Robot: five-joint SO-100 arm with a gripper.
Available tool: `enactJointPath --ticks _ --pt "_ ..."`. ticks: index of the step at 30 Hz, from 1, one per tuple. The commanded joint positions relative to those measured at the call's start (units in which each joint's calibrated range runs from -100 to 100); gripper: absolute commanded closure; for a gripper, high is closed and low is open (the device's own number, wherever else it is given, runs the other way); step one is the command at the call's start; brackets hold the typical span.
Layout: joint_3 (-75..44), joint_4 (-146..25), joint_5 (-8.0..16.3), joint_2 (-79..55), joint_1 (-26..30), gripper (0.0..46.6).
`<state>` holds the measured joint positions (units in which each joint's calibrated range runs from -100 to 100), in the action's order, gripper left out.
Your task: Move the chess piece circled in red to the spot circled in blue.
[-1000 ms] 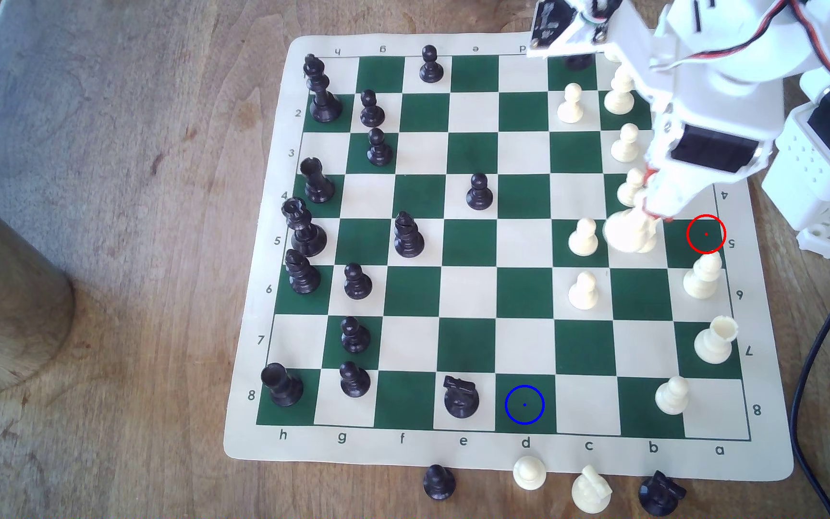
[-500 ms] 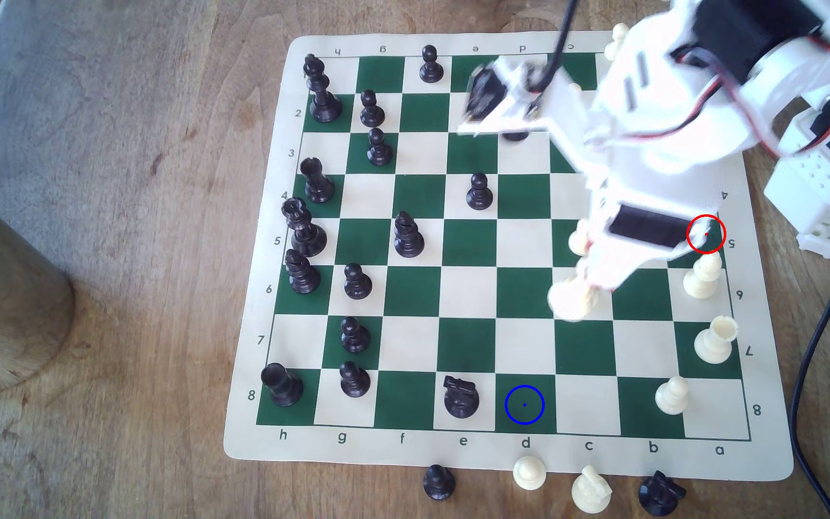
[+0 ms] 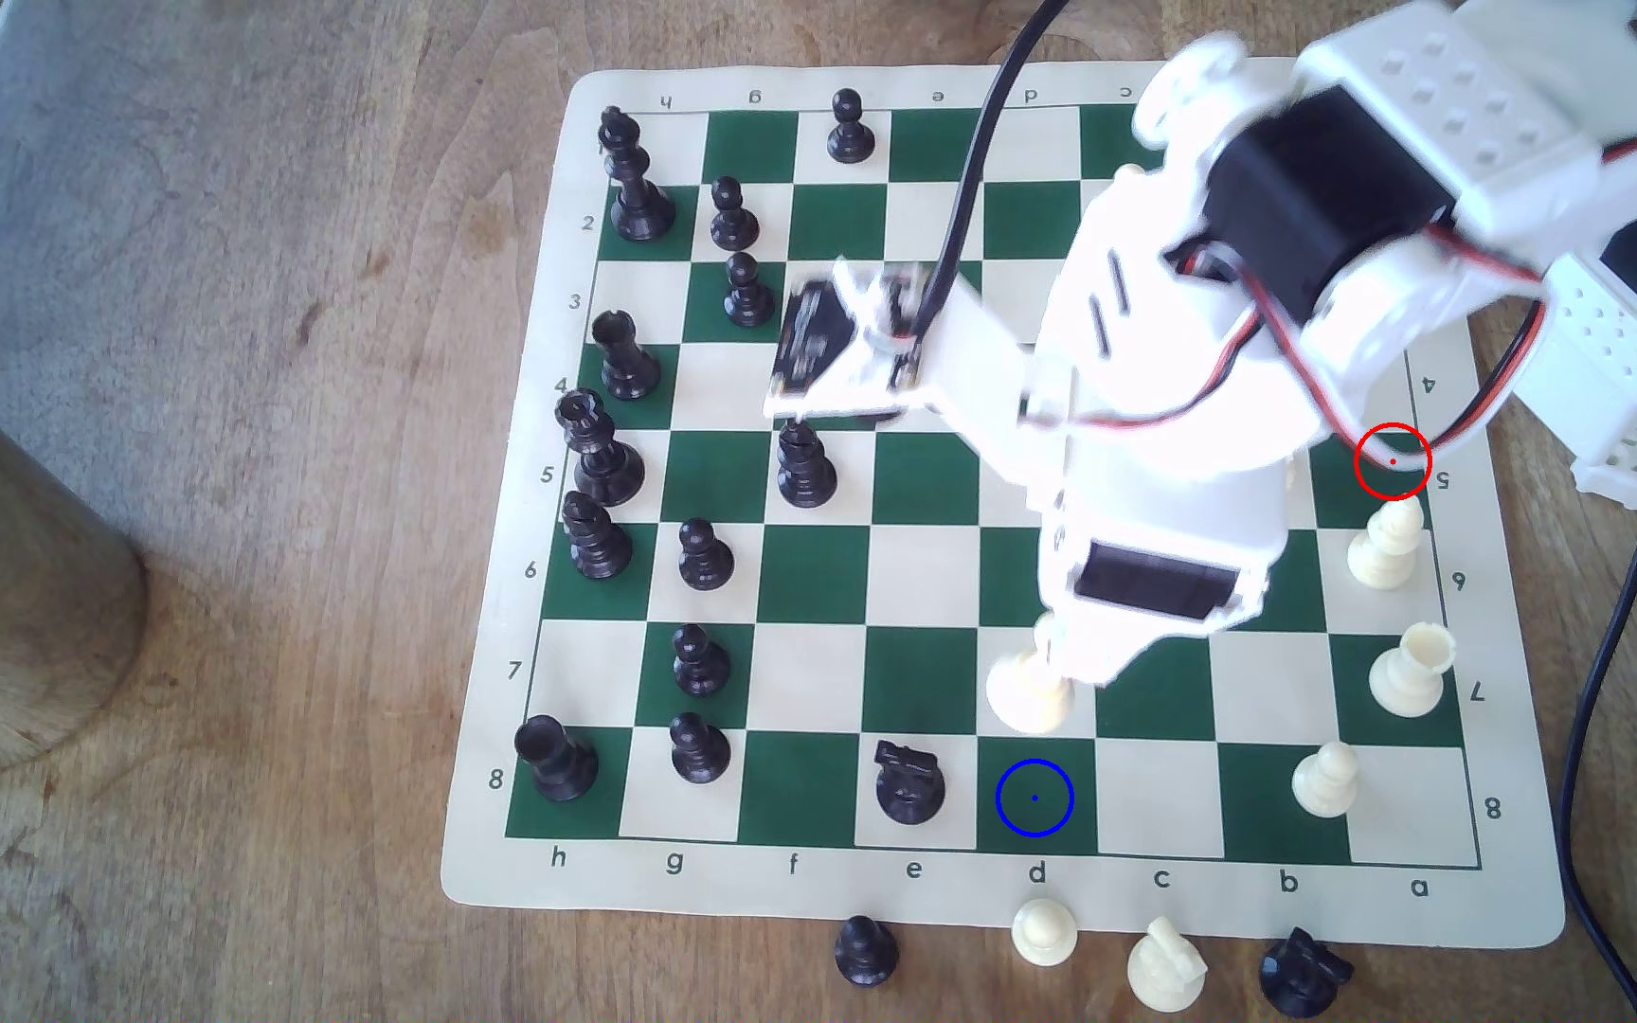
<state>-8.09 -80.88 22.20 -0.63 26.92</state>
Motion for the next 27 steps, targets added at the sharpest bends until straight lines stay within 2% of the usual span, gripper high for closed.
enactJointPath --ticks 1,11,27 --pt "-8.96 -0.37 -0.05 -2.51 0.89 46.4" --pt "-15.48 -0.78 -0.29 -12.27 1.28 46.4" --pt "-15.76 -1.02 0.05 -18.73 2.53 46.4"
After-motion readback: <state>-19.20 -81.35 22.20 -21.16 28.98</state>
